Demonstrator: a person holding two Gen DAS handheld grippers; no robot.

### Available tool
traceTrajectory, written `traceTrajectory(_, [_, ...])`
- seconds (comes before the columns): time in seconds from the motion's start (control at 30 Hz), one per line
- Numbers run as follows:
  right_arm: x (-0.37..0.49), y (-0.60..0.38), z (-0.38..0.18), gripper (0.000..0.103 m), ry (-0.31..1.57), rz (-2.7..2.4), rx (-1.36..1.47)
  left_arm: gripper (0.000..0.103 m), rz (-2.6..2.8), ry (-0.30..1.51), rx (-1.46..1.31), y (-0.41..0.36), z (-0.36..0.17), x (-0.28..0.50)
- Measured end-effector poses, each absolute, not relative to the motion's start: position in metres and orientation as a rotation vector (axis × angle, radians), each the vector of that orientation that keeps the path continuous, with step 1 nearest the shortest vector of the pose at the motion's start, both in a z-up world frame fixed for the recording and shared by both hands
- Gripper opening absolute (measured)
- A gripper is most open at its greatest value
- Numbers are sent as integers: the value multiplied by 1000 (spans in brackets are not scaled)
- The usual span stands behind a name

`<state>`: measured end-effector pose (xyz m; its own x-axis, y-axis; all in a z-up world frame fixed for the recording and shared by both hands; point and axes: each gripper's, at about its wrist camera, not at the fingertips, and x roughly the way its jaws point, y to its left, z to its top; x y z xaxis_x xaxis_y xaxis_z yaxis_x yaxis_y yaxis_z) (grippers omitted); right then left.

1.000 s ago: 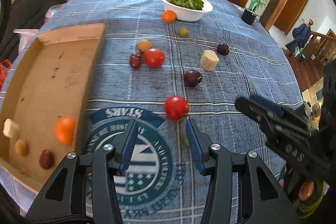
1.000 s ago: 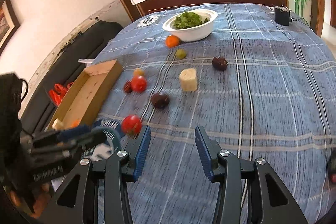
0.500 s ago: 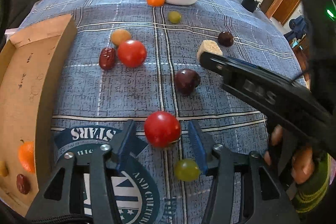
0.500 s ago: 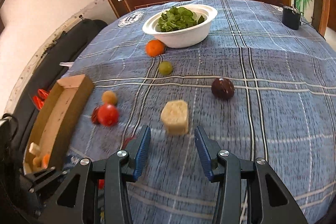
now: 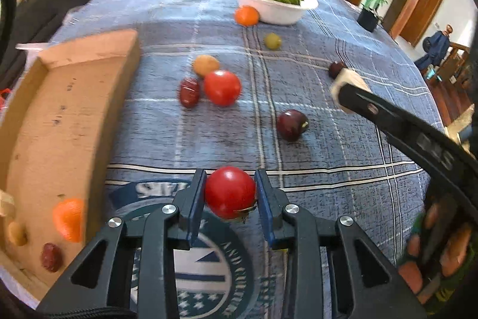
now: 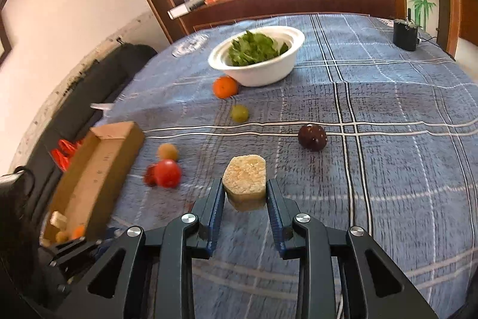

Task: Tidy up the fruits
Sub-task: 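Grasp a red tomato with the left tool while the right tool grasps a cream snack, then carry the tomato and snack over the cardboard tray with both tools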

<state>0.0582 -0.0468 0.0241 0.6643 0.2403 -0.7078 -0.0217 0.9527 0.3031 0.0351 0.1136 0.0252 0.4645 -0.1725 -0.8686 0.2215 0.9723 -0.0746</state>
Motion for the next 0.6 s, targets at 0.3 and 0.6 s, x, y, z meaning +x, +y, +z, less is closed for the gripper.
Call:
traceTrajectory(0.3, [13, -29, 51, 29, 796, 239, 302, 30, -153, 961, 77, 131, 58, 15])
traceTrajectory(0.6, [-8, -9, 65, 29, 780, 284, 278, 30, -118, 931, 66, 150, 68, 1])
